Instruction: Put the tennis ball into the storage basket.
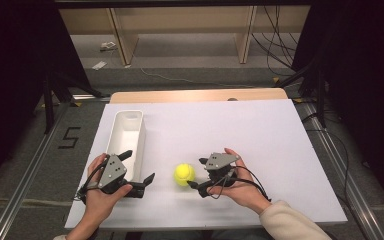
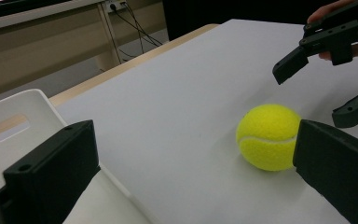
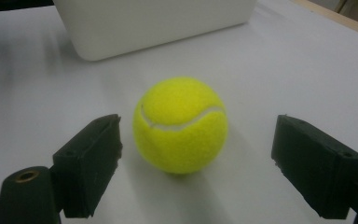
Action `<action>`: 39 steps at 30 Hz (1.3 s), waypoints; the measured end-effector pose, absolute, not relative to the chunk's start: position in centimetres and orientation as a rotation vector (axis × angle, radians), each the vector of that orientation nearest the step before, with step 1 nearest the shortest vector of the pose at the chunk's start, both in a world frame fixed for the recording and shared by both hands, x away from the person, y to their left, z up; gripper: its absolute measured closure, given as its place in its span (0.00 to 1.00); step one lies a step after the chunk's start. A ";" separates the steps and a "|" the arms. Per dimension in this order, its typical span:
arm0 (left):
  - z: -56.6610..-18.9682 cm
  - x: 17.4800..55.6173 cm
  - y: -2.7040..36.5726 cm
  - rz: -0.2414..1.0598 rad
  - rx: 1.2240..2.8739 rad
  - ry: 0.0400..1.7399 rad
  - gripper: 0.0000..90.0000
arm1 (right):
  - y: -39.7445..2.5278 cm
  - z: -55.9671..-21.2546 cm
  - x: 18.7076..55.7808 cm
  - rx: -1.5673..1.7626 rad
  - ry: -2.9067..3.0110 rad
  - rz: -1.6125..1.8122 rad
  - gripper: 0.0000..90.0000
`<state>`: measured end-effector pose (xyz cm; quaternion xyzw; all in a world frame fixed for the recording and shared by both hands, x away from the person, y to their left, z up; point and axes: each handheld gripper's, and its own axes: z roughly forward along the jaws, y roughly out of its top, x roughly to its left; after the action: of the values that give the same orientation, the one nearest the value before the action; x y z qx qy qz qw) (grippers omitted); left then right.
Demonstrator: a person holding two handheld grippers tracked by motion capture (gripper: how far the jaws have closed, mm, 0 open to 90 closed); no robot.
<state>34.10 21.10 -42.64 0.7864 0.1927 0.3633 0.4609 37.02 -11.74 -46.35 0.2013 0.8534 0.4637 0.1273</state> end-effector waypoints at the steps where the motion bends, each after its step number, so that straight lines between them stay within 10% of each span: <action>1: -42.6 34.1 21.1 0.893 1.934 0.475 0.00 | -11.6 -46.4 37.1 0.584 2.485 1.348 0.18; 39: -42.6 34.1 21.2 0.891 1.931 0.477 0.00 | -7.8 -48.6 38.4 0.554 2.543 1.290 0.18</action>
<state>34.09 21.18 -42.63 0.7855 0.1939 0.3624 0.4627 38.36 -7.82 -48.56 0.1894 0.8693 0.4411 0.1179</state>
